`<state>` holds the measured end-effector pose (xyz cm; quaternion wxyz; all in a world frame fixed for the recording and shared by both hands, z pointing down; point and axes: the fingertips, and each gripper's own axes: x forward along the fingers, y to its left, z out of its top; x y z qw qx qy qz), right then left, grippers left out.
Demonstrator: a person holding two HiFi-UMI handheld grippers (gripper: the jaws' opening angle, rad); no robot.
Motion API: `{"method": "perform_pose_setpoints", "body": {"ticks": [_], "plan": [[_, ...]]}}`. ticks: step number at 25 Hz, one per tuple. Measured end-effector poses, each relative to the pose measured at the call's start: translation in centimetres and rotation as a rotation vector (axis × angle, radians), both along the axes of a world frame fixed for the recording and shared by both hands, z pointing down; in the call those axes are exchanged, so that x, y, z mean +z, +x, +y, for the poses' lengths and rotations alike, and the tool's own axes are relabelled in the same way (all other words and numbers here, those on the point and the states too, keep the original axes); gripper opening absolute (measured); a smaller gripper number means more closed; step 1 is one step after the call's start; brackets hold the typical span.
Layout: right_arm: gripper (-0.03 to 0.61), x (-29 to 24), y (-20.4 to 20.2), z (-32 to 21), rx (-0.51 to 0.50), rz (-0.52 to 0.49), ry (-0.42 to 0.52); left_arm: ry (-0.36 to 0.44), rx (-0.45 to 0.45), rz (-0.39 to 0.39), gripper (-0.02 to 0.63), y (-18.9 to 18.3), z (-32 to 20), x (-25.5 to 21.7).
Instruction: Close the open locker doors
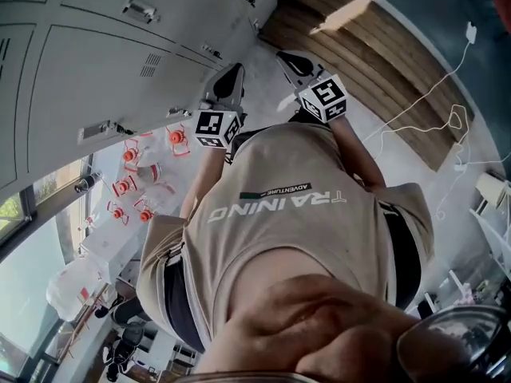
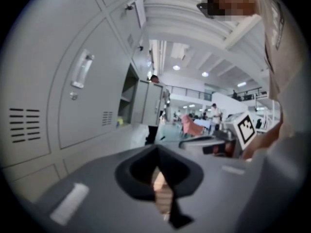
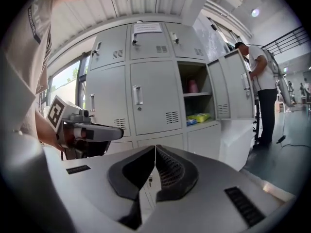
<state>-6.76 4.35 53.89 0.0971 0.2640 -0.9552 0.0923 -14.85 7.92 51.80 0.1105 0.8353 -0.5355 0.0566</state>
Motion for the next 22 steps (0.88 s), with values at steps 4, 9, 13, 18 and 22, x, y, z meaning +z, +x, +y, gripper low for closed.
{"method": "perform_pose_setpoints", "body": {"ticks": [4, 9, 13, 18, 22], "plan": [[0.015, 0.1, 6.0, -3.3, 0.043, -0.013, 0.005, -0.018, 0.023, -0.016, 0.000, 5.0, -4.1, 0.9], [0.015, 0.6, 13.7, -6.2, 0.114, -0.005, -0.014, -0.060, 0.094, 0.050, 0.000, 13.0, -8.7, 1.3], [0.015, 1.5, 16.7, -8.1, 0.122, -0.010, -0.035, -0.056, 0.153, 0.079, 0.000, 17.3, -12.2, 0.3], [0.015, 2.7, 17.2, -10.6, 0.144, -0.028, -0.076, -0.033, 0.177, -0.022, 0.000, 17.9, -14.5, 0.2], [0.015, 3.4, 16.8, -12.9, 0.142, -0.004, -0.084, 0.001, 0.224, -0.146, 0.000, 17.6, -16.3, 1.1]]}}
